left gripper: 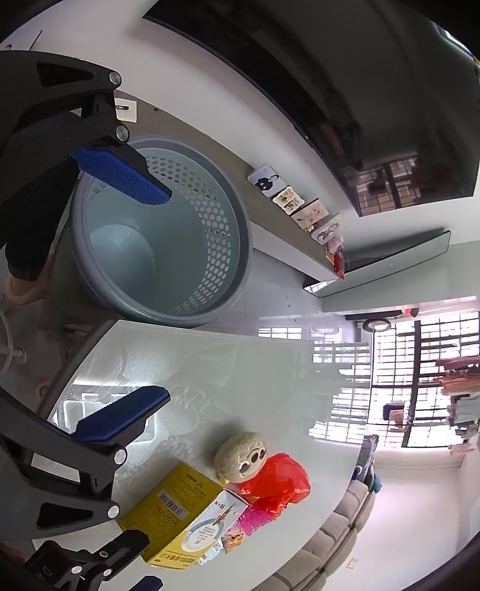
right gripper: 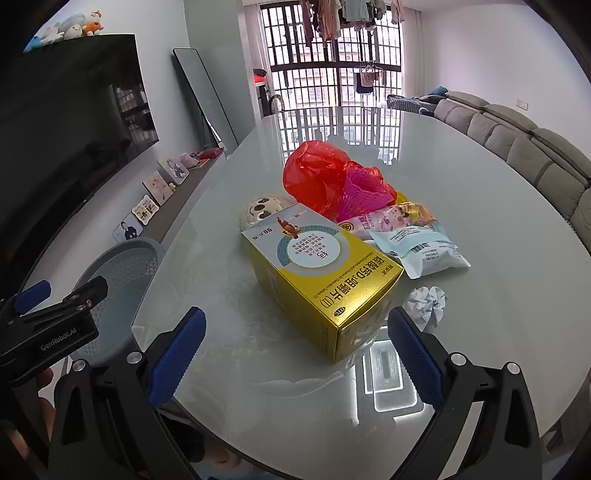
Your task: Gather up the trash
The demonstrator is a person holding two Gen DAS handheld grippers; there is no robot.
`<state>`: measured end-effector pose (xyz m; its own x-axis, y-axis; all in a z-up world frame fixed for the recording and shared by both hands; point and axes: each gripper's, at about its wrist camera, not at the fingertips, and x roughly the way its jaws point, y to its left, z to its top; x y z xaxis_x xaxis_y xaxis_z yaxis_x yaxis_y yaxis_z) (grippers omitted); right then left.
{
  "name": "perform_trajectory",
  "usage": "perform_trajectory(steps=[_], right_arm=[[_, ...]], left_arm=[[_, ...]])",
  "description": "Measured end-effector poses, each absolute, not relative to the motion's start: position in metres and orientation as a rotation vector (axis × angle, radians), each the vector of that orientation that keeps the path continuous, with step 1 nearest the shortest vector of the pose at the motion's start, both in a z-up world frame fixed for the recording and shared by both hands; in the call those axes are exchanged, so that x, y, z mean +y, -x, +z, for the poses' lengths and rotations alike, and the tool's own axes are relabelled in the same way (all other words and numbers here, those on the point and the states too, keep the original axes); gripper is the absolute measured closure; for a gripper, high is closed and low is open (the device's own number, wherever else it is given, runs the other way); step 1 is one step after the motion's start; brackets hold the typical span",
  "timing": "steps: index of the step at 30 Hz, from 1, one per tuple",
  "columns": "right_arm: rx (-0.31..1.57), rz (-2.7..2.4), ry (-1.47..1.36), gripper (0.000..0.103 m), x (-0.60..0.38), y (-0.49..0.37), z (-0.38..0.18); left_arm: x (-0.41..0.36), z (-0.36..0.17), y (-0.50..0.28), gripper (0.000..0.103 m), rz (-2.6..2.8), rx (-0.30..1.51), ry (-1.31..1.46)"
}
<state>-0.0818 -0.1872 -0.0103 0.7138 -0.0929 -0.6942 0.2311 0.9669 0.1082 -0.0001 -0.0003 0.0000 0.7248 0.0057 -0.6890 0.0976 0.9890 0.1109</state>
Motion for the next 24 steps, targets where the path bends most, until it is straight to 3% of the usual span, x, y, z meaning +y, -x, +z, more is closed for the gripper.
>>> perform_trajectory(steps=[24], right_arm=[[0.746, -0.207, -0.204, 0.009, -0.197, 0.090, -0.008]], left_arm=[[-0.020, 0.005, 0.013, 0.006, -0.101, 0.753, -0.173]])
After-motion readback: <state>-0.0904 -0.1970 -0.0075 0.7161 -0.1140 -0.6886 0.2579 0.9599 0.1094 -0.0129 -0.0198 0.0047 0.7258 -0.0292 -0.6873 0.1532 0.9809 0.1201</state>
